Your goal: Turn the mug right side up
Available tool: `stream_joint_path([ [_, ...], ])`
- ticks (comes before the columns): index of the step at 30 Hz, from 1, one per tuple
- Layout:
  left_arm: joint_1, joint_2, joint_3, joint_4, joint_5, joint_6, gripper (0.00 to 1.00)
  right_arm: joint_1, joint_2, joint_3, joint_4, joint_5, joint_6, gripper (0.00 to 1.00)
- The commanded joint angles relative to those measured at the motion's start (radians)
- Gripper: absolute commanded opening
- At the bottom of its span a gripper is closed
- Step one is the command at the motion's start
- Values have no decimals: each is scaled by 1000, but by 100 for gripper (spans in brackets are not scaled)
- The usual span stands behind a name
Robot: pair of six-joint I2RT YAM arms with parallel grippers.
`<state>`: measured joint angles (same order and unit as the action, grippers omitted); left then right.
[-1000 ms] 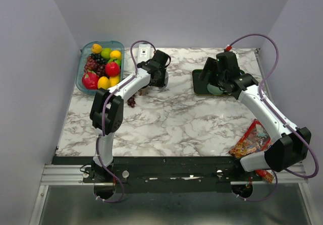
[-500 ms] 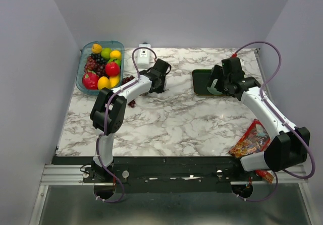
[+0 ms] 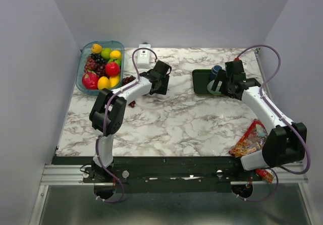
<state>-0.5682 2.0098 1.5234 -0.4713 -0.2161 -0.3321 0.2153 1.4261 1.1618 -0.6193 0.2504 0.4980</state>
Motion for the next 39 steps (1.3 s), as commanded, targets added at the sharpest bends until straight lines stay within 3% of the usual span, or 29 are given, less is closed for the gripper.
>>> stream_joint_path([
  [1, -10, -89, 3, 28, -16, 4, 68, -7, 39, -16, 73, 46, -113, 100],
  [9, -10, -186, 3, 69, 21, 42, 79, -36, 100, -33, 180, -2, -278, 98],
  [14, -10, -229, 17, 86, 52, 82, 86, -48, 169, -21, 274, -27, -548, 90],
  [18, -9, -250, 30, 83, 80, 110, 89, -83, 252, 38, 274, -75, -645, 87],
  [20, -9, -266, 29, 83, 81, 120, 89, -97, 278, 62, 277, -111, -685, 81],
  [22, -6, -278, 11, 105, 67, 122, 90, -100, 310, 88, 276, -123, -717, 63],
  [25, 1, -290, -8, 126, 61, 127, 91, -100, 346, 113, 273, -154, -759, 58],
  [33, 11, -278, 9, 109, 50, 143, 91, -120, 418, 160, 231, -203, -828, 60],
  [39, 17, -275, 3, 117, 37, 128, 92, -125, 428, 176, 158, -292, -834, 70],
])
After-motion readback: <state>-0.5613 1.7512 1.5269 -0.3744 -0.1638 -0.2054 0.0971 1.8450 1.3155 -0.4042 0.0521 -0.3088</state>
